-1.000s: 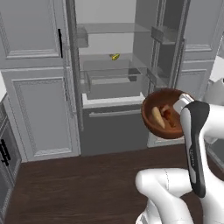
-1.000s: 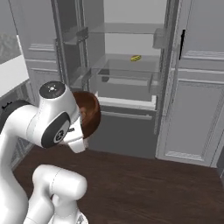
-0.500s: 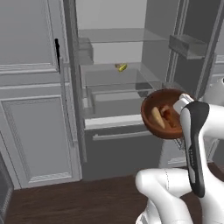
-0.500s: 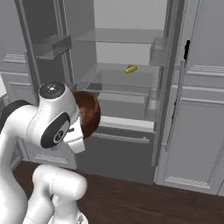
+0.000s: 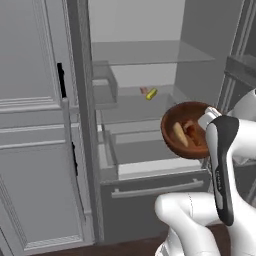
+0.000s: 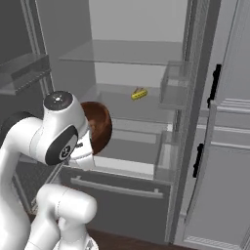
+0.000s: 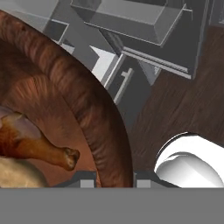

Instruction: Pick the chicken drumstick and sweet potato from their plates and place them in the bowl. Then put the bowl in the fridge.

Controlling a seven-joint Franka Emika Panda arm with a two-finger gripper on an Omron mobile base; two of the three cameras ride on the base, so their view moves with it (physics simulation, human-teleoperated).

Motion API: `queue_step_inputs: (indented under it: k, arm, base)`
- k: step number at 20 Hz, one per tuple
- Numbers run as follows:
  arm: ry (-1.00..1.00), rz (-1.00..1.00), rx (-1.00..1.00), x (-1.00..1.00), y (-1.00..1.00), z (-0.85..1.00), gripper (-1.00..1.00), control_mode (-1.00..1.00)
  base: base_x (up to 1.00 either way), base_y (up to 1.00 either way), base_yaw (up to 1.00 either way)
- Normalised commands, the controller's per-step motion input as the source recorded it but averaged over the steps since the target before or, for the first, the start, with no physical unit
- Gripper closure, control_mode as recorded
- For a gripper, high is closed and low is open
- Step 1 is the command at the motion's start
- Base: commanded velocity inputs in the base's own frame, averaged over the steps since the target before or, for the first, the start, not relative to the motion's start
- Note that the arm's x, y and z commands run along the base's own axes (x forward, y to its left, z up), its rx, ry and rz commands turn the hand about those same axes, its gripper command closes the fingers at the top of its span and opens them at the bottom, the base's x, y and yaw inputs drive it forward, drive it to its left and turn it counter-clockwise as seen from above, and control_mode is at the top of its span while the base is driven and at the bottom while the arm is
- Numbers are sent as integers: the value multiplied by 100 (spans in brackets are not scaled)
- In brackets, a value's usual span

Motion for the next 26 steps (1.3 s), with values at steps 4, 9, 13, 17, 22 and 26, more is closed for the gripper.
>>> queue_step_inputs:
  k: [4,9,13,17,22,26]
  arm:
    - [0,0,0,0,0,0,100,100]
    - [0,0,0,0,0,0,100,100]
    - [0,0,0,12,0,-2,100,-100]
    - [0,1,2,33,0,-21,100,-100]
    - [-4,4,16,47,2,-47,100,-100]
    - [0,9,15,96,23,-37,100,-100]
  base:
    - [99,0,0]
    - [86,0,0]
    - [58,0,0]
    - [0,0,0]
    - [0,0,0]
    - [0,0,0]
